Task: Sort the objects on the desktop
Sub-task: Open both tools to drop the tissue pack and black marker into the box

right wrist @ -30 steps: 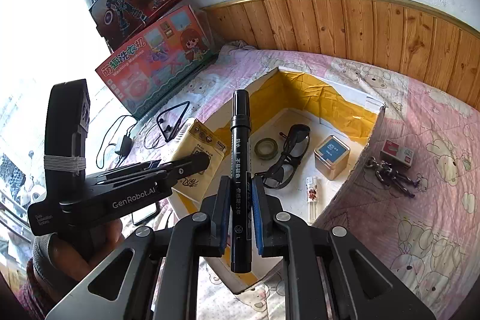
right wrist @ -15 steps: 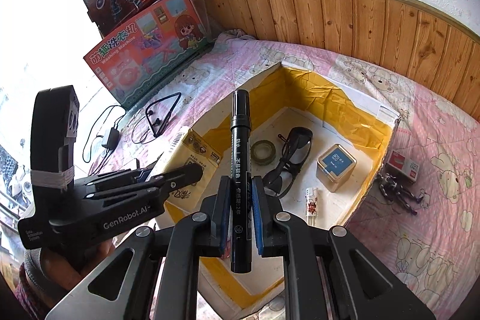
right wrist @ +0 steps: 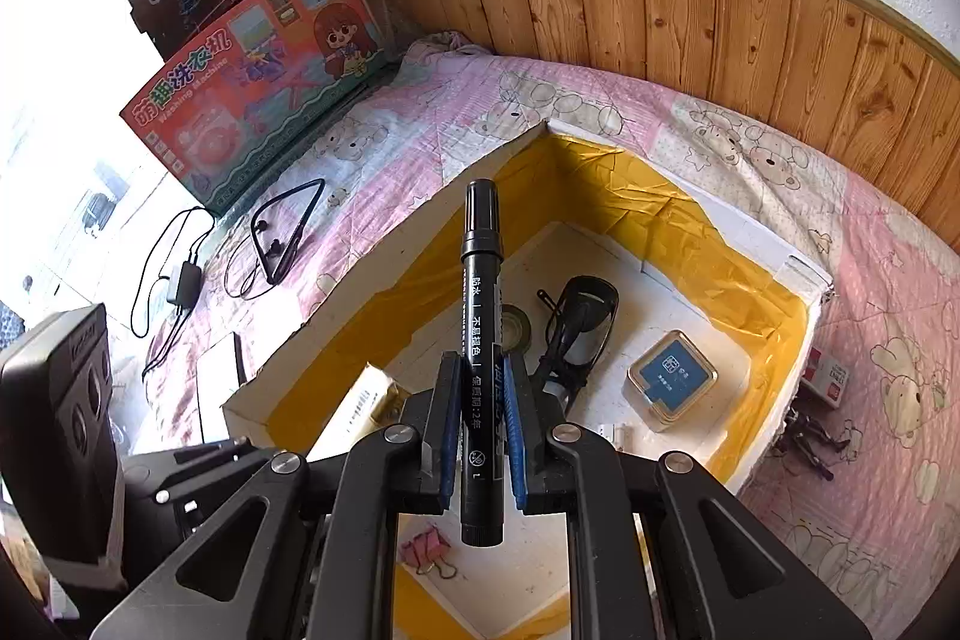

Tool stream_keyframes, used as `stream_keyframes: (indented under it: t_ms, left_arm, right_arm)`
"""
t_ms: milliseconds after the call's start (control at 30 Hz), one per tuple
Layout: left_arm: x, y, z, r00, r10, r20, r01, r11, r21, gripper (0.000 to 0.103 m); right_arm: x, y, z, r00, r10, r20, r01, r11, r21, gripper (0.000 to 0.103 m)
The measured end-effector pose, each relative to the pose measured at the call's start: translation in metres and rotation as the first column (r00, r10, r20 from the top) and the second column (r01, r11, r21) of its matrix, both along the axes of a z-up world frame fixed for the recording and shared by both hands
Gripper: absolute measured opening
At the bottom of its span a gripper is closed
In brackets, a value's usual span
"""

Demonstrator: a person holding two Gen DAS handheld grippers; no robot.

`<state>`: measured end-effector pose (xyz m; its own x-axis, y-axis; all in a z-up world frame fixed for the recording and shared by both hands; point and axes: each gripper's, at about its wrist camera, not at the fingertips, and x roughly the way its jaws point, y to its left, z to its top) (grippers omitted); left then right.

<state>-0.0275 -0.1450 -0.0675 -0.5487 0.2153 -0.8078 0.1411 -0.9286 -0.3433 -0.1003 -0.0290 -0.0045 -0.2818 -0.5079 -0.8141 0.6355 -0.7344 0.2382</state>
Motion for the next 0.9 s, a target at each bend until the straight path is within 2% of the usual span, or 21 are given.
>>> stream_keyframes:
  t_ms: [300,533,733,900]
  left_arm:
    - [-0.006,0.007,-0.008,0.999,-0.016,0.039,0.014,0.999,0.047,0.022]
    - [-0.008,-0.003,-0.024,0.994,-0.027,0.103,0.008,0.982,0.187,0.022]
    - [-0.009,0.003,-0.029,0.99,-0.068,0.121,0.041,0.976,0.213,0.022]
    - [-0.011,0.005,-0.032,0.987,-0.081,0.138,0.051,0.977,0.205,0.022]
  right_arm:
    - [-0.031,-0.019,-0.019,0.993,-0.047,0.111,0.05,0.999,-0.021,0.015]
    - [-0.049,-0.029,-0.032,0.981,-0.072,0.18,0.078,0.997,-0.027,0.015]
    - [-0.062,-0.039,-0.048,0.968,-0.076,0.24,0.083,0.996,-0.02,0.015]
    - [-0.069,-0.045,-0.061,0.955,-0.082,0.284,0.088,0.996,-0.009,0.015]
